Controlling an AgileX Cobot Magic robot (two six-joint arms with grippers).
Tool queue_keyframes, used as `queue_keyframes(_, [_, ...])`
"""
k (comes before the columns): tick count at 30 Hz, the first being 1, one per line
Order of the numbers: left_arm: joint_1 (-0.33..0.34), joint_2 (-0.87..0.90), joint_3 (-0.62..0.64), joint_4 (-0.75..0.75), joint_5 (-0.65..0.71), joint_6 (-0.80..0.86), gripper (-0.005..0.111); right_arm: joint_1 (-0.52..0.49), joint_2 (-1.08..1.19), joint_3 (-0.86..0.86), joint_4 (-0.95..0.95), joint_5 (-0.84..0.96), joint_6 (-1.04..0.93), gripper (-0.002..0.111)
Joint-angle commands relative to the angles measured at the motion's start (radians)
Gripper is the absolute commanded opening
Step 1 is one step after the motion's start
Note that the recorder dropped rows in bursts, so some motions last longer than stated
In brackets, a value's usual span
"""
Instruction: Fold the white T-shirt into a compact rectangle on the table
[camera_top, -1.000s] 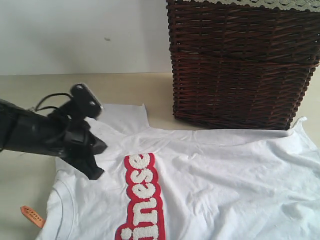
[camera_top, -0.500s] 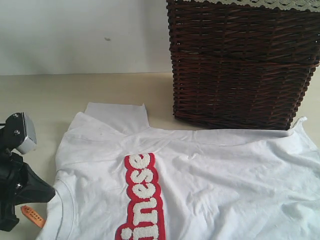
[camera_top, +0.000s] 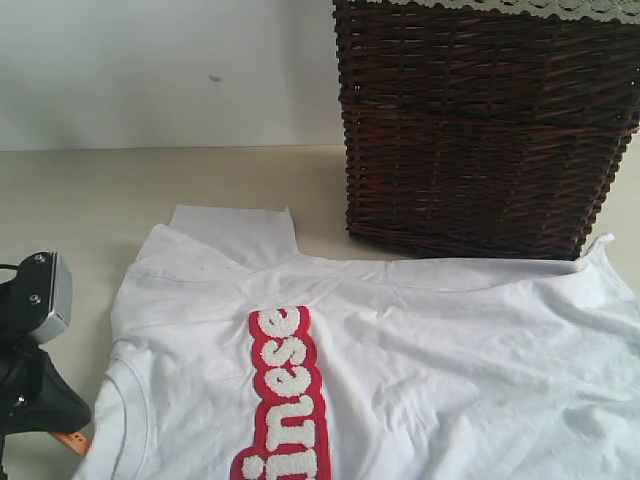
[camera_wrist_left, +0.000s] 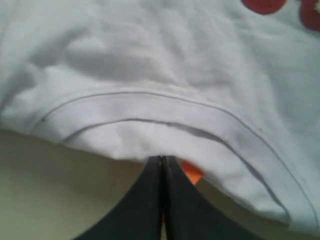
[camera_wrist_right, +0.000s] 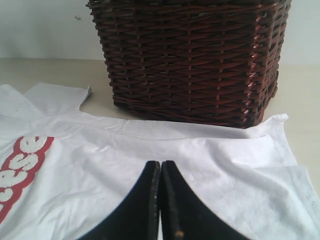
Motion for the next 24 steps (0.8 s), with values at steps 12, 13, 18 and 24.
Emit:
queue_keyframes(12, [-0.151, 0.104, 0.005, -0.117, -0.037, -0.004, 0.000, -0.005, -0.006, 0.005, 0.005, -0.005, -0.005, 0.000])
queue_keyframes(13, [-0.166, 0.109, 0.005, -0.130, -0.052, -0.002, 0.000, -0.005, -0.006, 0.005, 0.005, -0.005, -0.005, 0.000])
queue_keyframes(18, [-0.222, 0.130, 0.005, -0.143, -0.089, 0.002, 0.000, -0.005, -0.006, 0.005, 0.005, -0.005, -0.005, 0.000])
queue_keyframes(24, [-0.219, 0.125, 0.005, -0.153, -0.164, -0.007, 0.000, -0.005, -0.006, 0.005, 0.005, -0.005, -0.005, 0.000])
